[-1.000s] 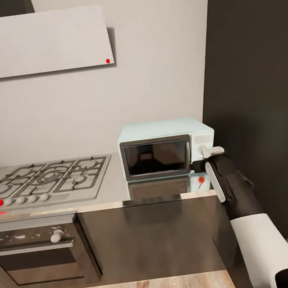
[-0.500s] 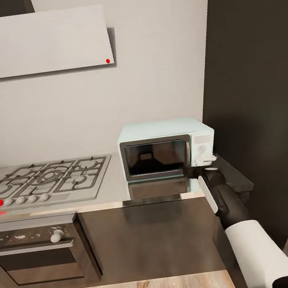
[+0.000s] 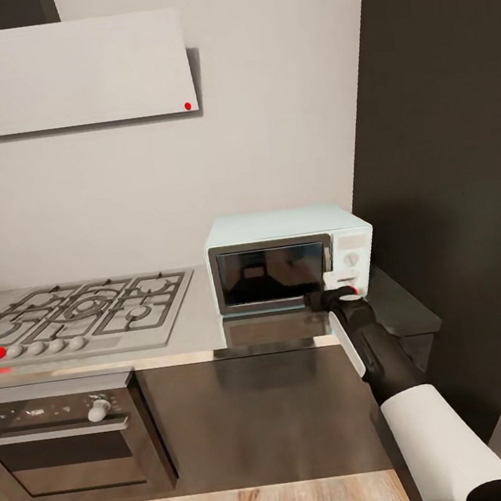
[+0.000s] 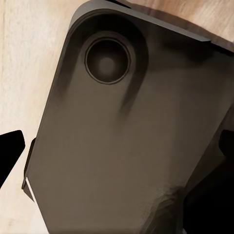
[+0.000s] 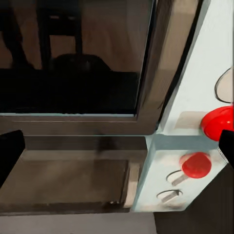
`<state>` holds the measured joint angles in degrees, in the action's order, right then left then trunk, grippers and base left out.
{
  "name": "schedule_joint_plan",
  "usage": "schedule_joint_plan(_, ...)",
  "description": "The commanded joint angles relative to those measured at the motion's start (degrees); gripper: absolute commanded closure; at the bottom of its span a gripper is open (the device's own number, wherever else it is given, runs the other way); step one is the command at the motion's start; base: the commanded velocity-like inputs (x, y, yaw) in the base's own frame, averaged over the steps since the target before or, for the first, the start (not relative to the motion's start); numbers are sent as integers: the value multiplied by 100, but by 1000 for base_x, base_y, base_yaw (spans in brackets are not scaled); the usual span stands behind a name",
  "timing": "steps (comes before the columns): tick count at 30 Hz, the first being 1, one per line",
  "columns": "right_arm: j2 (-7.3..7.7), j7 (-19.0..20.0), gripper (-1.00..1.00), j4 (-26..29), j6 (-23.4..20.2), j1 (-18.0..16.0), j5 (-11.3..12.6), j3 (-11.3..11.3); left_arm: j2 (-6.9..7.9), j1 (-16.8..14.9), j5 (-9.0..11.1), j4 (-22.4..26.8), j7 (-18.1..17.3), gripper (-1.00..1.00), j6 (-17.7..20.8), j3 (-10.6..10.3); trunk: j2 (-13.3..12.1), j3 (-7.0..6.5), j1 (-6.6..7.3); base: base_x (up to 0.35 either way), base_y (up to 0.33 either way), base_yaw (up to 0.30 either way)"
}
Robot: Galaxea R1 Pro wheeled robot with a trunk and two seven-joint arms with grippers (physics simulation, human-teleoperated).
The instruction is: In the kitchen, take the popcorn bag from the countertop, put it into the microwave, and heat it until the popcorn is cooked so the cooked popcorn ends up inside the bag.
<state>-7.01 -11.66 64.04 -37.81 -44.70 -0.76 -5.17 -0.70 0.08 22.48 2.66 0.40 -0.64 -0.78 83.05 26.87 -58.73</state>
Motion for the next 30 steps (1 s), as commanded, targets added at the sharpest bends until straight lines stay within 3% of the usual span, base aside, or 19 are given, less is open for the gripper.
schedule_joint_plan(1, 5, -29, -100, 11, -33, -4, -7, -13, -1, 1, 33, 6, 4, -100, -7, -10, 3, 5, 0, 0, 0, 0)
schedule_joint_plan(8, 47, -11, -100, 656, -139, -7, 11, 1, -1, 1, 36, 5, 4, -100, -7, -10, 3, 5, 0, 0, 0, 0)
schedule_joint_plan(18, 59, 63, -100, 721, -130, -12, 102, 12, -1, 1, 29, 6, 4, -100, -7, -10, 3, 5, 0, 0, 0, 0)
schedule_joint_plan(23, 87, 278, -100, 714, -120, -12, 94, 48, -1, 1, 33, 6, 4, -100, -7, -10, 3, 5, 0, 0, 0, 0)
schedule_joint_plan(28, 215, 605, -100, 715, -129, -12, 57, 433, -1, 1, 31, 6, 4, -100, -7, -10, 3, 5, 0, 0, 0, 0)
schedule_joint_plan(30, 341, 657, -100, 721, -129, -12, 33, 478, -1, 1, 30, 6, 4, -100, -7, -10, 3, 5, 0, 0, 0, 0)
